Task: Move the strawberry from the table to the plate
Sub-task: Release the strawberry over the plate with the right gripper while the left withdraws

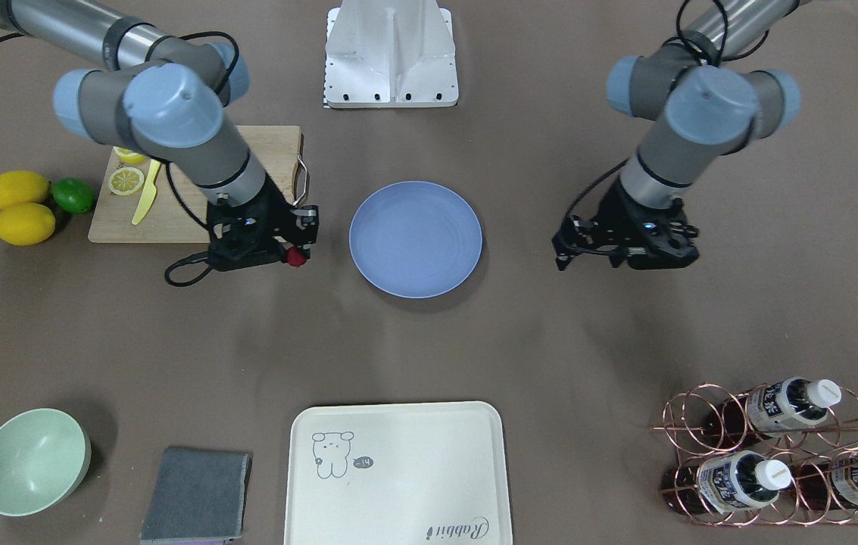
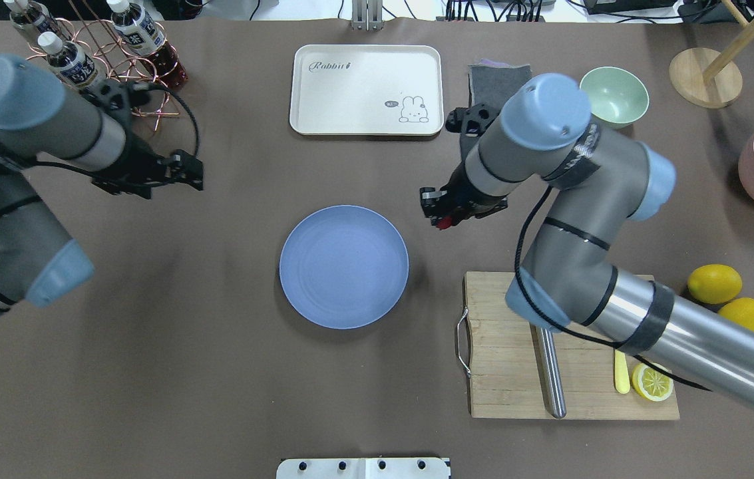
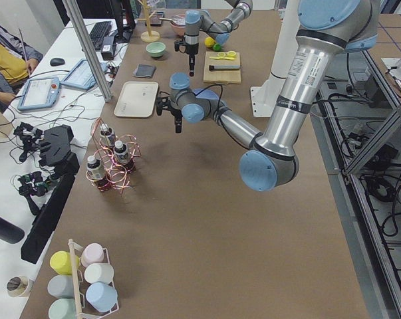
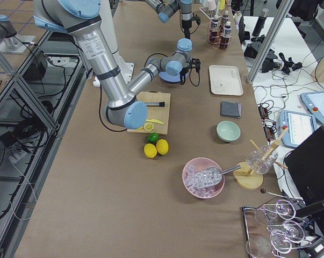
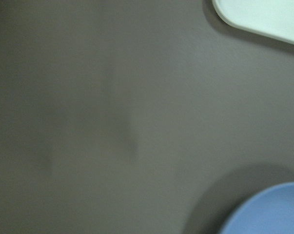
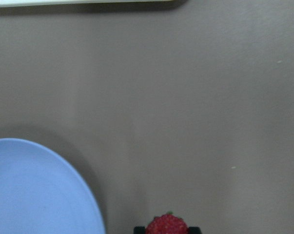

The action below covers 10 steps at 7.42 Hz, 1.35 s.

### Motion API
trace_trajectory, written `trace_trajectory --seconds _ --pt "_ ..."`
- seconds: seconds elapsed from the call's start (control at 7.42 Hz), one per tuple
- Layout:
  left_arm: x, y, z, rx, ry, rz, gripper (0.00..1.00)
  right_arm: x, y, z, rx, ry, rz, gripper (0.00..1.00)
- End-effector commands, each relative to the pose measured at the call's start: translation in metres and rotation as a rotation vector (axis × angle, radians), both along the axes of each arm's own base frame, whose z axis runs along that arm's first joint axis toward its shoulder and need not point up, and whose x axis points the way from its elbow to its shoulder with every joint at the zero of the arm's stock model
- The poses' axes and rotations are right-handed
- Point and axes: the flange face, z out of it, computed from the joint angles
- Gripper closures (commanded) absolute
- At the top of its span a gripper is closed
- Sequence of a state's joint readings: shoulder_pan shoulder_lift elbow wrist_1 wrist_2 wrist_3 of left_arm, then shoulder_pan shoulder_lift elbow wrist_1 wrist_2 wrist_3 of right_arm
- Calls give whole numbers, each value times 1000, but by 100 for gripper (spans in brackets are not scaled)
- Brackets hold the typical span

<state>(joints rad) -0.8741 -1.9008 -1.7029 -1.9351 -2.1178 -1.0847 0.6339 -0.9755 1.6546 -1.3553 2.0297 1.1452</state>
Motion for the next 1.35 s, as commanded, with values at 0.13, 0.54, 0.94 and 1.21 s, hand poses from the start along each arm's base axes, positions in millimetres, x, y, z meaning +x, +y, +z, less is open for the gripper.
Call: trace_trajectory --seconds 0.13,0.54,0.94,1.21 --pt "-117 -18 84 109 -107 44 3 -105 64 -61 -28 -10 67 100" --pt "-153 -13 104 105 -100 57 3 -151 68 -59 -7 44 88 100" --pt "-154 -12 104 105 -98 57 3 -152 69 -56 -8 50 86 7" --pt "-166 -15 104 113 -90 59 3 -114 39 -71 -22 13 106 0"
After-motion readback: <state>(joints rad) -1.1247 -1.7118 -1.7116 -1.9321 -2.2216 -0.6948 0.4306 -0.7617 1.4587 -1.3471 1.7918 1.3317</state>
